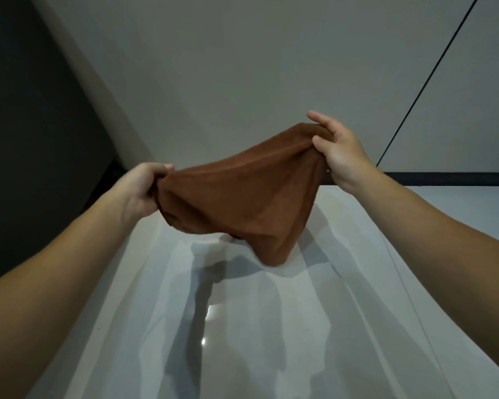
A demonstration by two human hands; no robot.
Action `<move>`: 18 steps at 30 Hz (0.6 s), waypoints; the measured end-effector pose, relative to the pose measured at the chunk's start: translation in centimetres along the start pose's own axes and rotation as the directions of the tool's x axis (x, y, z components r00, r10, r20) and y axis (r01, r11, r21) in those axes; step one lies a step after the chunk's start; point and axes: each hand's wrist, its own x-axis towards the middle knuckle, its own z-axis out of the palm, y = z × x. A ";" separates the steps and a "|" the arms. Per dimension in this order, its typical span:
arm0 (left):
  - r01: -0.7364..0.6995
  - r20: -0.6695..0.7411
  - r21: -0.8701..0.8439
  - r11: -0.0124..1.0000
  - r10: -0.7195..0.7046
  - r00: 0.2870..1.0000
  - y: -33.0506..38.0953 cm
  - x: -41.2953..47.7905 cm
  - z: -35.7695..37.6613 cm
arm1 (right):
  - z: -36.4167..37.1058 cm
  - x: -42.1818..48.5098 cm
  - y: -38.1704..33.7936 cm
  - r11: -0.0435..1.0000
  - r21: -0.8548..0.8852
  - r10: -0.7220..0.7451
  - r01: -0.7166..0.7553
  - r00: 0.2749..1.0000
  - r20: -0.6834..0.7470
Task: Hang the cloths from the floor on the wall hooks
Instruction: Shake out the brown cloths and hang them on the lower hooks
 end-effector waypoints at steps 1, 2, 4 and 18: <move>0.043 0.058 0.054 0.998 -0.047 0.997 -0.4 0.4 0.1 | 0.0 0.1 -0.1 1.000 -0.004 -0.019 0.019 1.000 0.003; 0.069 0.105 0.107 0.992 -0.081 0.991 -0.8 0.9 0.1 | 0.0 0.3 -0.1 0.999 -0.006 -0.035 0.035 0.999 0.004; 0.070 0.114 0.168 0.983 -0.090 0.989 -1.0 1.9 0.5 | -0.4 0.6 -0.3 0.999 -0.011 -0.041 0.041 0.999 0.004; -0.068 0.041 0.152 0.986 0.062 0.997 27.2 -11.8 14.4 | -10.3 4.0 -32.8 0.991 -0.126 0.022 -0.040 0.990 -0.142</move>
